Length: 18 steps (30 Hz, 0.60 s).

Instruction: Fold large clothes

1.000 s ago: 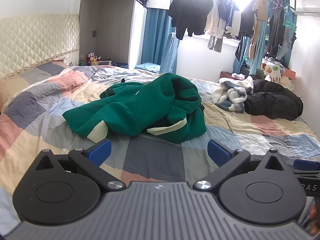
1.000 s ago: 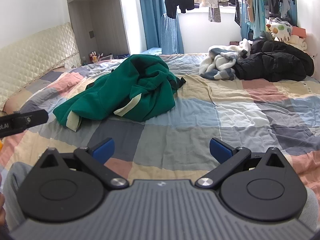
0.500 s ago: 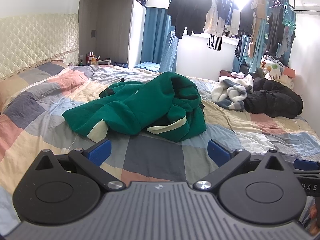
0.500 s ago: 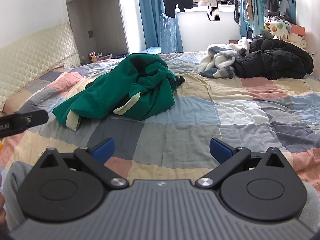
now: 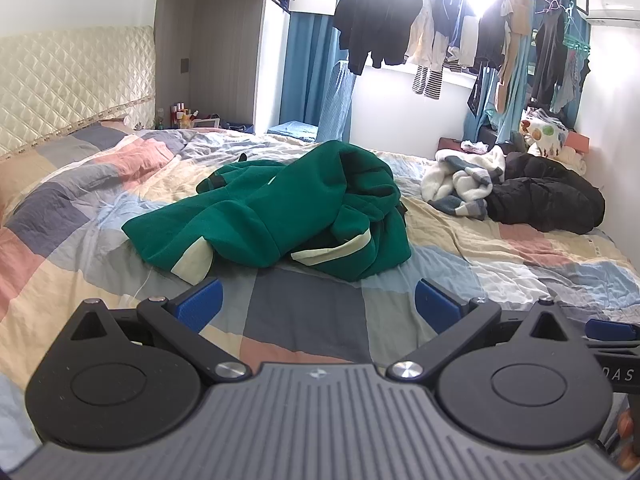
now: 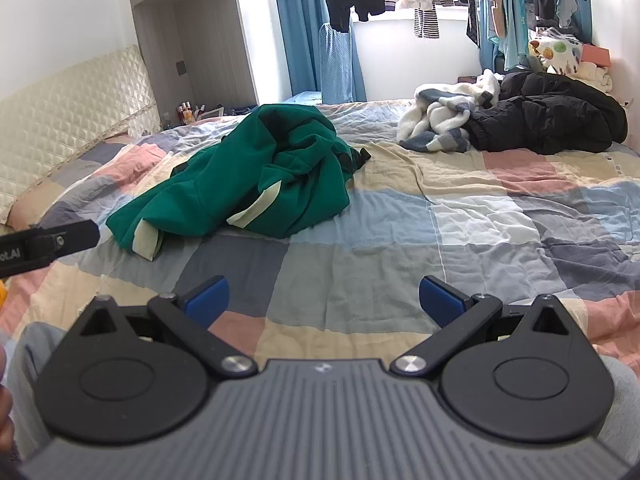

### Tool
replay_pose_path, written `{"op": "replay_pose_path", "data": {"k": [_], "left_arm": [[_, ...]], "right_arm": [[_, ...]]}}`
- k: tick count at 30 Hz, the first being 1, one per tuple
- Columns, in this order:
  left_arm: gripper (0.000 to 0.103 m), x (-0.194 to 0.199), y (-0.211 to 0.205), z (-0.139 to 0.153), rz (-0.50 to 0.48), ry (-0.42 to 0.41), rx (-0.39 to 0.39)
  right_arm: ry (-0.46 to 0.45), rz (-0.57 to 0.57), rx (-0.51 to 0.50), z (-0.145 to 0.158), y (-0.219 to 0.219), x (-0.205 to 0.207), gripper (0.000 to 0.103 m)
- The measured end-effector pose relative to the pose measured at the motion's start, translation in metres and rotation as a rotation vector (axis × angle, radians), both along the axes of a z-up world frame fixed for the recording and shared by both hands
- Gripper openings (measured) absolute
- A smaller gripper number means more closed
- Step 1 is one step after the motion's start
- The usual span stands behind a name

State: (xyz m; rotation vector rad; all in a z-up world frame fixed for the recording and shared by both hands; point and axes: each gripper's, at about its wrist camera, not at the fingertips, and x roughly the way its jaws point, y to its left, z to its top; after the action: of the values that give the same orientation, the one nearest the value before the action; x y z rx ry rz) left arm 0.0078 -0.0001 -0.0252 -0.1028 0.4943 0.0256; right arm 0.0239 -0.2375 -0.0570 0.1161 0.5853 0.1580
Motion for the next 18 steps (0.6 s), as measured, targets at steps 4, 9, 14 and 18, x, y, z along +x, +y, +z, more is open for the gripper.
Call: {"op": "replay_pose_path", "data": {"k": [4, 9, 14, 18], "left_arm": [[0.103, 0.001, 0.000, 0.001, -0.001, 0.000, -0.001], [0.103, 0.001, -0.004, -0.005, -0.001, 0.011, 0.001], [0.103, 0.008, -0.006, -0.017, -0.005, 0.020, 0.005], [0.103, 0.020, -0.001, -0.017, -0.011, 0.025, 0.002]], "right_arm": [[0.004, 0.000, 0.000, -0.002, 0.000, 0.000, 0.103], [0.013, -0.002, -0.006, -0.005, 0.003, 0.002, 0.103], [0.014, -0.011, -0.011, -0.005, 0.007, 0.007, 0.103], [0.010, -0.015, -0.025, -0.006, 0.008, 0.013, 0.103]]}}
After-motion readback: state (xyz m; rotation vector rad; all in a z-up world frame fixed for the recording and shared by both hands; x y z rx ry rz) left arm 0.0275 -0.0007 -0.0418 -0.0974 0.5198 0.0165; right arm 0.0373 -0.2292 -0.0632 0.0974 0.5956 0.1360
